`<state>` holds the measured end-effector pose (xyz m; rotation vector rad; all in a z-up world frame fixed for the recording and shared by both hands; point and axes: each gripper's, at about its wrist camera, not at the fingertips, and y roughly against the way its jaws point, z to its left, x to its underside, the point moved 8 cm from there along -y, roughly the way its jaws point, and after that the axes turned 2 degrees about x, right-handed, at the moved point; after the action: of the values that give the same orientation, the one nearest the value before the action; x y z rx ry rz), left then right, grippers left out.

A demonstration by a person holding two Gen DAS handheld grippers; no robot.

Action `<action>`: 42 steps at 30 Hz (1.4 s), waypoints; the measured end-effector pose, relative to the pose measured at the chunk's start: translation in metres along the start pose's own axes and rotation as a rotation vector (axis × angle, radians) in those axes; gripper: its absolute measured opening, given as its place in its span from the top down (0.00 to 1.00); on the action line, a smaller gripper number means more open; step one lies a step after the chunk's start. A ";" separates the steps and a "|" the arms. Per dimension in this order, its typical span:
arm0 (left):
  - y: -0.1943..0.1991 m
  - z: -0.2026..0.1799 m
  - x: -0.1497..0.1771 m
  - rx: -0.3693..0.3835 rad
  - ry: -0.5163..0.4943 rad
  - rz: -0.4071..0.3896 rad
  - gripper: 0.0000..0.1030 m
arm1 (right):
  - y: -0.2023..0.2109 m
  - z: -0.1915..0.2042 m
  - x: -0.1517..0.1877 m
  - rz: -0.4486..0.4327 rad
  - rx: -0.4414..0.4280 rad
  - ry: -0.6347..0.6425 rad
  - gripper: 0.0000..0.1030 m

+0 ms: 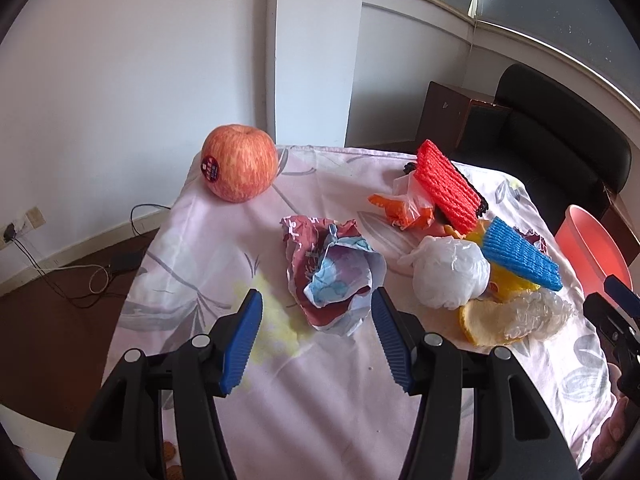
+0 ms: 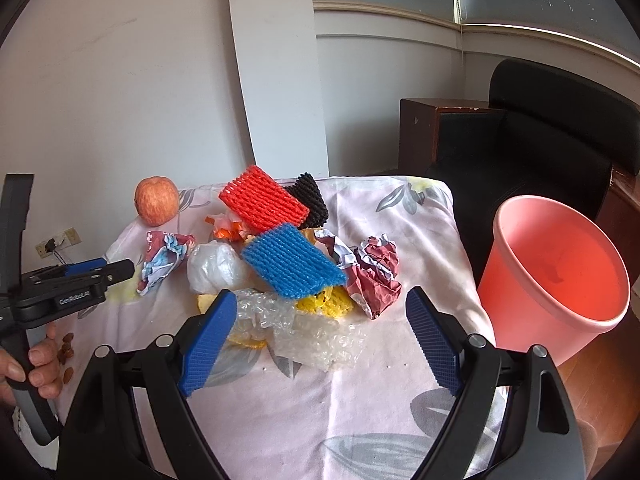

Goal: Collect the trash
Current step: 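Close the right gripper on the blue foam net while the left gripper grasps the crumpled wrapper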

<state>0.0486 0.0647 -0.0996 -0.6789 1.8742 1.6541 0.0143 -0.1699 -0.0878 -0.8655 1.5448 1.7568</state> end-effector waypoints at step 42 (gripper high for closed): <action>0.015 -0.011 -0.015 0.121 0.005 -0.058 0.98 | -0.053 -0.020 -0.028 0.117 -0.145 -0.108 0.44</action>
<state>0.0484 0.0559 -0.0771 -0.6803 1.9223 1.4909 0.0753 -0.1848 -0.0971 -0.7478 1.4376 1.9864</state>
